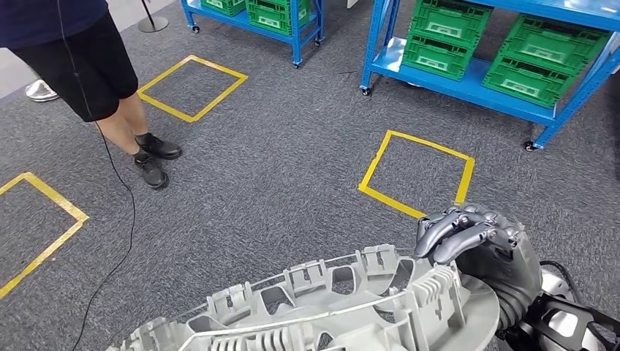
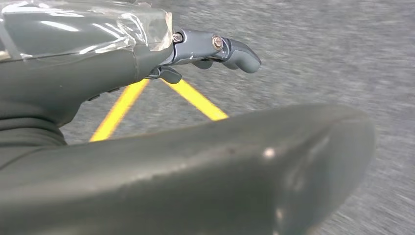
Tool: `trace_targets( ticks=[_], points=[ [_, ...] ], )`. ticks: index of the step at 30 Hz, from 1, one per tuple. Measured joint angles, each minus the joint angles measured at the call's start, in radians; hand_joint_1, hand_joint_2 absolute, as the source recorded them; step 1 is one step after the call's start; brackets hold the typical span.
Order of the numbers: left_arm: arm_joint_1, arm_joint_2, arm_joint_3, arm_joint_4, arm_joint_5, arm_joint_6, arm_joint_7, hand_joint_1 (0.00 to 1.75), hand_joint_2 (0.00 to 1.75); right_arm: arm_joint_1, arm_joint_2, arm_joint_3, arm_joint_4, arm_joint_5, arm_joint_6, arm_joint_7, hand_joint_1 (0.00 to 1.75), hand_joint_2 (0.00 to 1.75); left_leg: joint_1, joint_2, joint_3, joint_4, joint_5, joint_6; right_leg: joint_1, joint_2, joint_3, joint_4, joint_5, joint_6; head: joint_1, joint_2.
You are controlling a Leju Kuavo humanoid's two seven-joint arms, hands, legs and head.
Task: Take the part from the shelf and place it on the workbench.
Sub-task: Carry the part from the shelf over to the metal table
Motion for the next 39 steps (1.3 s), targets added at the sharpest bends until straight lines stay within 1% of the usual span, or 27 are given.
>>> trace_targets(
  ticks=[1, 3, 5, 7, 8, 9, 10, 12, 14, 16, 17, 18, 20, 21, 22, 23, 24, 25, 26, 27, 29, 31, 32, 34, 36, 38, 39],
  points=[
    [0.002, 0.0, -0.001, 0.002, -0.009, 0.012, 0.011, 0.0, 0.0, -0.002, 0.0, 0.001, 0.0, 0.0, 0.0, 0.003, 1.75, 1.75, 0.003, -0.002, -0.004, 0.002, 0.001, -0.005, 0.0, -0.01, 0.001, 0.0, 0.002, -0.006, 0.0, 0.0],
    [0.005, -0.001, -0.002, 0.006, -0.035, 0.027, 0.031, 0.0, 0.0, -0.004, -0.001, 0.002, 0.0, 0.0, 0.0, 0.005, 1.75, 1.75, 0.003, 0.038, -0.022, 0.034, -0.019, -0.015, -0.002, -0.031, 0.002, -0.003, 0.005, -0.017, -0.004, 0.0],
    [0.003, 0.0, -0.001, 0.01, -0.069, 0.036, 0.048, 0.0, 0.0, -0.006, -0.003, 0.002, 0.0, -0.002, 0.0, 0.006, 1.75, 1.75, 0.004, 0.097, -0.072, 0.141, -0.077, -0.025, 0.0, -0.055, 0.003, -0.004, 0.005, -0.024, -0.01, 0.0],
    [-0.001, 0.001, 0.007, 0.014, -0.102, 0.04, 0.062, 0.0, 0.0, -0.006, -0.006, 0.002, 0.002, -0.001, 0.001, 0.007, 1.75, 1.75, 0.01, 0.117, -0.132, 0.267, -0.126, -0.03, 0.003, -0.081, 0.002, -0.003, 0.004, -0.026, -0.012, 0.0],
    [-0.003, 0.002, 0.016, 0.016, -0.116, 0.04, 0.067, 0.0, 0.0, -0.007, -0.009, 0.003, 0.004, 0.0, 0.001, 0.008, 1.75, 1.75, 0.012, 0.12, -0.144, 0.292, -0.128, -0.031, 0.004, -0.095, 0.002, -0.003, 0.003, -0.027, -0.012, 0.0],
    [-0.006, 0.003, 0.027, 0.018, -0.127, 0.038, 0.07, 0.0, 0.0, -0.009, -0.011, 0.004, 0.006, 0.002, 0.001, 0.009, 1.75, 1.75, 0.012, 0.123, -0.135, 0.274, -0.112, -0.03, 0.005, -0.107, 0.002, -0.003, 0.002, -0.028, -0.012, 0.0],
    [-0.009, 0.005, 0.039, 0.018, -0.134, 0.037, 0.071, 0.0, 0.0, -0.012, -0.014, 0.004, 0.007, 0.004, 0.001, 0.009, 1.75, 1.75, 0.012, 0.13, -0.105, 0.217, -0.082, -0.028, 0.006, -0.119, 0.003, -0.003, 0.001, -0.027, -0.012, 0.0],
    [-0.018, 0.01, 0.061, 0.018, -0.143, 0.03, 0.072, 0.0, 0.0, -0.018, -0.019, 0.006, 0.008, 0.006, 0.0, 0.009, 1.75, 1.75, 0.005, 0.169, -0.029, 0.074, -0.034, -0.019, 0.009, -0.14, 0.006, -0.004, -0.002, -0.023, -0.012, 0.0],
    [-0.028, 0.014, 0.077, 0.018, -0.147, 0.016, 0.07, 0.0, 0.0, -0.025, -0.025, 0.008, 0.008, 0.004, 0.0, 0.01, 1.75, 1.75, -0.006, 0.191, 0.002, 0.008, -0.023, -0.008, 0.013, -0.16, 0.007, -0.005, -0.006, -0.016, -0.011, 0.0],
    [-0.034, 0.015, 0.097, 0.017, -0.148, -0.001, 0.068, 0.0, 0.0, -0.033, -0.029, 0.011, 0.011, 0.0, 0.002, 0.01, 1.75, 1.75, -0.009, 0.17, 0.002, 0.003, -0.019, 0.002, 0.013, -0.177, 0.01, -0.009, -0.007, -0.006, -0.011, 0.0],
    [-0.035, 0.014, 0.106, 0.016, -0.148, -0.009, 0.065, 0.0, 0.0, -0.038, -0.031, 0.013, 0.013, -0.002, 0.004, 0.01, 1.75, 1.75, -0.008, 0.159, 0.008, -0.005, -0.014, 0.007, 0.012, -0.169, 0.011, -0.006, -0.01, -0.002, -0.01, 0.0],
    [-0.038, 0.013, 0.116, 0.016, -0.148, -0.015, 0.061, 0.0, 0.0, -0.043, -0.033, 0.015, 0.015, -0.004, 0.007, 0.011, 1.75, 1.75, -0.005, 0.148, 0.014, -0.013, -0.009, 0.013, 0.01, -0.148, 0.005, 0.009, -0.02, 0.0, -0.01, 0.0],
    [-0.048, 0.01, 0.128, 0.017, -0.149, -0.026, 0.051, 0.0, 0.0, -0.051, -0.038, 0.019, 0.021, -0.009, 0.011, 0.011, 1.75, 1.75, -0.001, 0.124, 0.019, -0.024, 0.001, 0.022, 0.008, -0.091, -0.039, 0.104, -0.065, -0.006, -0.006, 0.0],
    [-0.054, 0.01, 0.132, 0.019, -0.149, -0.029, 0.047, 0.0, 0.0, -0.052, -0.039, 0.022, 0.024, -0.011, 0.013, 0.011, 1.75, 1.75, -0.001, 0.11, 0.018, -0.024, 0.003, 0.025, 0.007, -0.074, -0.073, 0.174, -0.091, -0.01, -0.005, 0.0],
    [-0.059, 0.009, 0.136, 0.022, -0.149, -0.031, 0.043, 0.0, 0.0, -0.052, -0.041, 0.025, 0.028, -0.012, 0.014, 0.011, 1.75, 1.75, -0.002, 0.094, 0.017, -0.023, 0.004, 0.026, 0.007, -0.067, -0.106, 0.236, -0.108, -0.01, -0.004, 0.0],
    [-0.062, 0.008, 0.139, 0.025, -0.15, -0.033, 0.039, 0.0, 0.0, -0.053, -0.043, 0.029, 0.032, -0.012, 0.014, 0.011, 1.75, 1.75, -0.002, 0.078, 0.017, -0.023, 0.004, 0.027, 0.006, -0.064, -0.127, 0.27, -0.112, -0.007, -0.004, 0.0],
    [-0.064, 0.007, 0.143, 0.029, -0.15, -0.034, 0.035, 0.0, 0.0, -0.053, -0.044, 0.032, 0.036, -0.013, 0.015, 0.011, 1.75, 1.75, -0.002, 0.062, 0.018, -0.022, 0.004, 0.026, 0.006, -0.062, -0.131, 0.265, -0.1, 0.0, -0.003, 0.0],
    [-0.064, 0.006, 0.146, 0.032, -0.151, -0.035, 0.032, 0.0, 0.0, -0.055, -0.045, 0.036, 0.04, -0.013, 0.015, 0.011, 1.75, 1.75, -0.002, 0.047, 0.019, -0.02, 0.003, 0.025, 0.004, -0.057, -0.116, 0.222, -0.074, 0.008, -0.003, 0.0],
    [-0.065, 0.005, 0.148, 0.035, -0.151, -0.035, 0.029, 0.0, 0.0, -0.058, -0.046, 0.039, 0.042, -0.014, 0.015, 0.011, 1.75, 1.75, -0.001, 0.032, 0.018, -0.017, 0.002, 0.023, 0.001, -0.042, -0.088, 0.151, -0.04, 0.017, -0.003, 0.0],
    [-0.066, 0.005, 0.15, 0.038, -0.152, -0.035, 0.026, 0.0, 0.0, -0.061, -0.046, 0.041, 0.045, -0.015, 0.016, 0.01, 1.75, 1.75, -0.003, 0.017, 0.016, -0.012, 0.0, 0.02, 0.0, -0.023, -0.062, 0.084, -0.011, 0.02, -0.003, 0.0],
    [-0.067, 0.005, 0.154, 0.041, -0.152, -0.036, 0.021, 0.0, 0.0, -0.066, -0.047, 0.047, 0.05, -0.016, 0.017, 0.007, 1.75, 1.75, -0.005, -0.005, 0.007, -0.002, -0.003, 0.01, -0.001, -0.001, -0.033, 0.01, 0.02, 0.013, -0.003, 0.0],
    [-0.066, 0.004, 0.162, 0.042, -0.152, -0.037, 0.019, 0.0, 0.0, -0.071, -0.047, 0.053, 0.055, -0.016, 0.018, 0.006, 1.75, 1.75, -0.002, -0.022, -0.001, -0.001, -0.002, 0.001, 0.002, -0.016, -0.03, 0.006, 0.025, -0.003, -0.003, 0.0],
    [-0.065, 0.004, 0.166, 0.043, -0.152, -0.039, 0.019, 0.0, 0.0, -0.074, -0.047, 0.057, 0.057, -0.017, 0.018, 0.005, 1.75, 1.75, -0.001, -0.017, -0.006, 0.003, -0.004, -0.004, 0.002, -0.025, -0.029, 0.005, 0.026, -0.009, -0.003, 0.0],
    [-0.065, 0.004, 0.172, 0.043, -0.153, -0.043, 0.018, 0.0, 0.0, -0.079, -0.047, 0.063, 0.059, -0.017, 0.017, 0.005, 1.75, 1.75, -0.001, 0.032, -0.029, 0.049, -0.031, -0.014, 0.0, -0.045, -0.026, 0.003, 0.026, -0.019, -0.008, 0.0],
    [-0.069, 0.004, 0.173, 0.043, -0.154, -0.05, 0.016, 0.0, 0.0, -0.079, -0.046, 0.066, 0.059, -0.018, 0.016, 0.004, 1.75, 1.75, 0.001, 0.095, -0.09, 0.173, -0.091, -0.022, 0.005, -0.068, -0.024, 0.003, 0.023, -0.027, -0.013, 0.0],
    [-0.071, 0.004, 0.174, 0.043, -0.156, -0.057, 0.013, 0.0, 0.0, -0.077, -0.046, 0.068, 0.061, -0.018, 0.014, 0.004, 1.75, 1.75, 0.006, 0.116, -0.148, 0.285, -0.128, -0.026, 0.01, -0.095, -0.023, 0.003, 0.02, -0.03, -0.013, 0.0],
    [-0.071, 0.003, 0.175, 0.043, -0.157, -0.06, 0.011, 0.0, 0.0, -0.075, -0.046, 0.069, 0.062, -0.019, 0.013, 0.004, 1.75, 1.75, 0.007, 0.119, -0.153, 0.292, -0.122, -0.026, 0.012, -0.108, -0.023, 0.003, 0.018, -0.032, -0.013, 0.0]
  ],
)
